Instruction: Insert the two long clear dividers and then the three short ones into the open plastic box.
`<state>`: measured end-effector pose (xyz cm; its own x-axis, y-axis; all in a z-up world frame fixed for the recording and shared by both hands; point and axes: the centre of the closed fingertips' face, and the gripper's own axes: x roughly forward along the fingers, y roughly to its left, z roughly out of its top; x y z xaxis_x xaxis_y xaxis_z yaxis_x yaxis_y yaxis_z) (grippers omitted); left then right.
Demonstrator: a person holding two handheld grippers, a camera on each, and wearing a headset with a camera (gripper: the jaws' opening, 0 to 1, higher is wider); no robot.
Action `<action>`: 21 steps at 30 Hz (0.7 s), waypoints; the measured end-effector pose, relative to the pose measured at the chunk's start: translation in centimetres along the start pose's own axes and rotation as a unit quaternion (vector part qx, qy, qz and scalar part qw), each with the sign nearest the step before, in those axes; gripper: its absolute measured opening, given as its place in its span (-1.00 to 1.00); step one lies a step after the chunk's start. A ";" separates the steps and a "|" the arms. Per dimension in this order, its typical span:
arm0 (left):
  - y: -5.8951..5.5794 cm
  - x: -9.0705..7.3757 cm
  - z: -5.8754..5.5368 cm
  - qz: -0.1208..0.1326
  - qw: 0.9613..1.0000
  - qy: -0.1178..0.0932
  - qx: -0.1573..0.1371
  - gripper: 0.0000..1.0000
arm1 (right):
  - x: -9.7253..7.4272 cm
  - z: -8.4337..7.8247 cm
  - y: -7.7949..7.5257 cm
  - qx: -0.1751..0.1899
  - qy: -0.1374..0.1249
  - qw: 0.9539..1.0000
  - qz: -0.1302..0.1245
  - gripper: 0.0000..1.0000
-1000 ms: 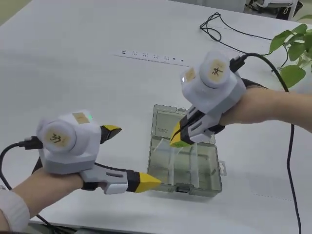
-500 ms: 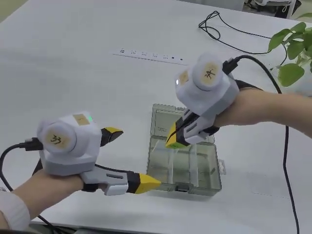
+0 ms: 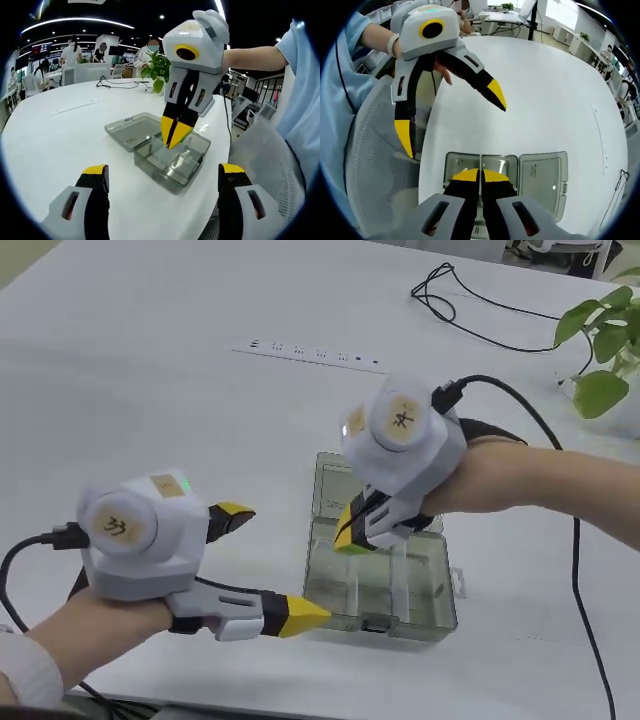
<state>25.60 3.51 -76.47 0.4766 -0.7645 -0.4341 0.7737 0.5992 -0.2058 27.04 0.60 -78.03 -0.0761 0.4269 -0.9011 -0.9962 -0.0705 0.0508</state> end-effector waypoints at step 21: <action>0.1 -0.1 -0.2 0.000 1.000 0.001 -0.002 0.82 | 2.6 -1.0 0.0 0.009 0.031 0.999 -0.005 -0.96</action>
<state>25.53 3.74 -76.64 0.4757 -0.7640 -0.4358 0.7717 0.6003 -0.2099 26.83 0.79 -80.86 -0.0637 0.3703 -0.9267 -0.9976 -0.0493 0.0488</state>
